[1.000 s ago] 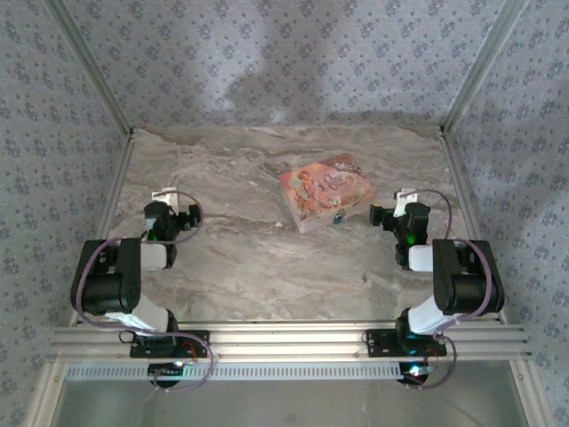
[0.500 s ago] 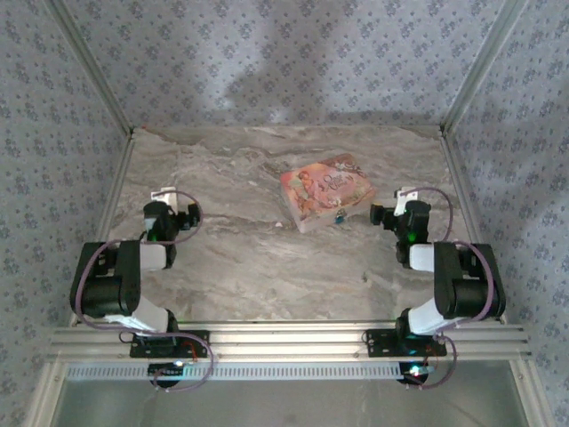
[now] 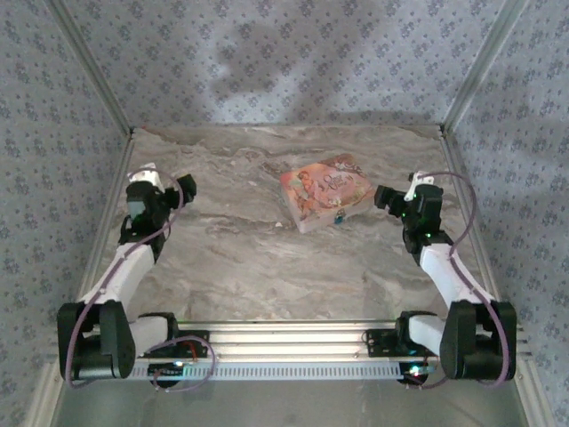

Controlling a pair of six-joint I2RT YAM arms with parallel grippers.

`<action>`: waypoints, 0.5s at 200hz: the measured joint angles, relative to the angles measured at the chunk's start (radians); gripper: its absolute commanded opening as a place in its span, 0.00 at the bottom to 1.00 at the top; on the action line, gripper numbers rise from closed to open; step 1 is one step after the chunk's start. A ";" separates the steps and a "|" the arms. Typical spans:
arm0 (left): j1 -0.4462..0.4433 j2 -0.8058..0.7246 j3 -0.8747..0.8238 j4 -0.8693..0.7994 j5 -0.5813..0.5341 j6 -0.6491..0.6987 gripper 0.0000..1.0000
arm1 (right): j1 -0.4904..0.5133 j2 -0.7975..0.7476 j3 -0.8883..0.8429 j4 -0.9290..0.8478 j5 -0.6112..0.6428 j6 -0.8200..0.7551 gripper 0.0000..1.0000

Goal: Unlock the padlock with the key

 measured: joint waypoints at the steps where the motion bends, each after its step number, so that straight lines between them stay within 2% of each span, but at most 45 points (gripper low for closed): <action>1: -0.003 -0.002 0.001 -0.005 0.002 -0.005 0.98 | 0.002 -0.005 0.003 -0.009 -0.001 0.008 0.91; 22: -0.080 -0.021 0.002 -0.068 0.045 -0.081 0.98 | 0.028 -0.076 0.033 -0.172 -0.008 0.090 0.84; 44: -0.175 -0.023 0.002 -0.099 0.071 -0.143 0.98 | 0.075 -0.149 0.041 -0.342 -0.011 0.158 0.80; 81: -0.355 -0.002 0.002 -0.093 0.076 -0.203 0.98 | 0.221 -0.215 0.038 -0.613 -0.007 0.243 0.75; 100: -0.418 0.044 0.010 -0.080 0.081 -0.218 0.98 | 0.303 -0.214 0.025 -0.716 0.003 0.275 0.73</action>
